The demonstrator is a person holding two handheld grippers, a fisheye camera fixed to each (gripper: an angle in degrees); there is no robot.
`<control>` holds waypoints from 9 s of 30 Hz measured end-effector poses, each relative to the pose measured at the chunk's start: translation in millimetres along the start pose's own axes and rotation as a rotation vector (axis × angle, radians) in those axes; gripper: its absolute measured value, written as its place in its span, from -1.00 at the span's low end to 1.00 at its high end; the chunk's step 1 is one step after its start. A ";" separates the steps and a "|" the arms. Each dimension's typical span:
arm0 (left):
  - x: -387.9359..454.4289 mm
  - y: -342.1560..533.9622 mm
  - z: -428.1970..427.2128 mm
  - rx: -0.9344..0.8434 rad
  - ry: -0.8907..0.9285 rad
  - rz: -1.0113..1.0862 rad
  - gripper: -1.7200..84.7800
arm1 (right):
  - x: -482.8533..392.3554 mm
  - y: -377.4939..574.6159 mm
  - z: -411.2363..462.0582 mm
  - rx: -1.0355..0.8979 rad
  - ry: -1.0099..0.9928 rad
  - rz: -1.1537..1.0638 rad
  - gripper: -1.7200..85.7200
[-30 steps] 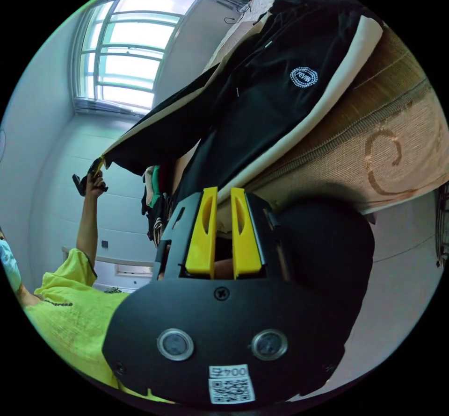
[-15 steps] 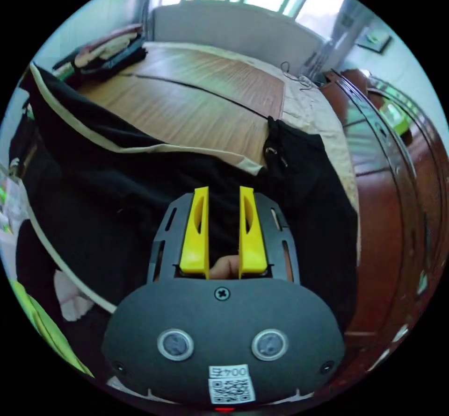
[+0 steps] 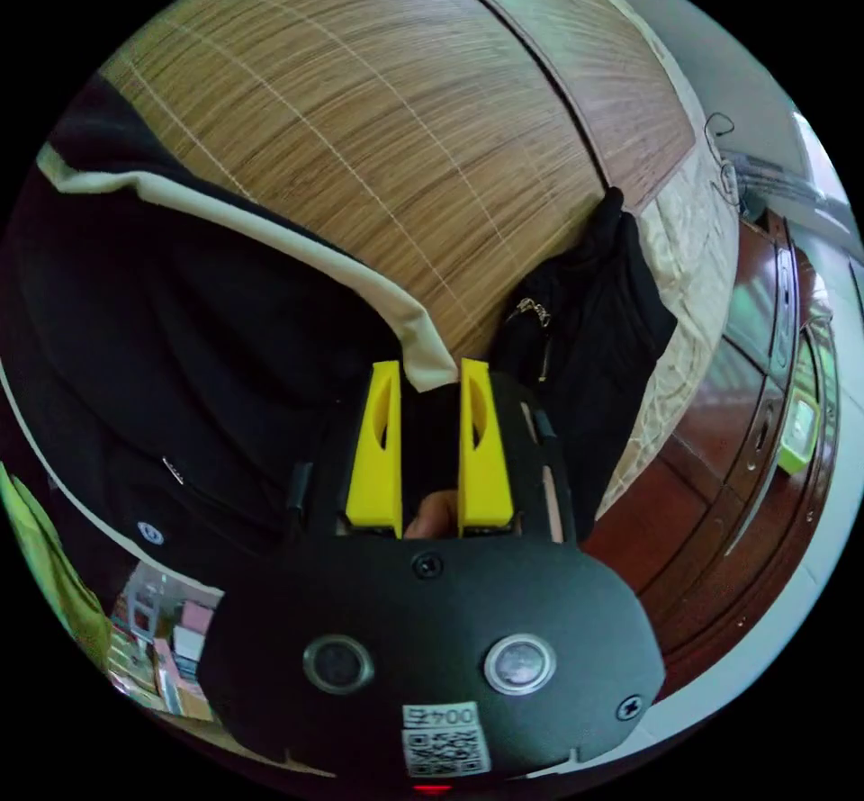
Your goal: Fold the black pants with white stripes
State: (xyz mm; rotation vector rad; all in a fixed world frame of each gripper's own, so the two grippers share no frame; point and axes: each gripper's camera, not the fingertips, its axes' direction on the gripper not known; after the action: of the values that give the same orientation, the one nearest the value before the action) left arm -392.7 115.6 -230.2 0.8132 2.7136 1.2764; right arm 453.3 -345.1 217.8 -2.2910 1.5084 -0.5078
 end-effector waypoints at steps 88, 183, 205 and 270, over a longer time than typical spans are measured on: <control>-288.2 533.6 -252.0 -0.164 0.190 -0.685 -0.94 | -230.2 723.3 561.5 1.124 -1.509 1.425 -0.53; -397.6 453.0 -111.1 -0.272 0.624 -0.877 -0.96 | -194.8 703.5 185.0 0.744 -0.744 1.008 -0.86; -352.0 486.0 -92.9 -0.250 0.629 -0.889 -0.96 | -295.1 714.9 177.7 0.714 -0.466 1.394 -0.80; -354.0 336.8 11.7 -0.445 0.039 0.247 -0.89 | -429.3 476.0 133.0 0.430 -1.093 0.889 -0.98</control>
State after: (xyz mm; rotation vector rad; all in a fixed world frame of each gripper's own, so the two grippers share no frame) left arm 64.6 134.2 -58.8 1.0887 2.2599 1.8664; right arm -21.7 -113.3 -168.5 -1.0057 1.3758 0.5431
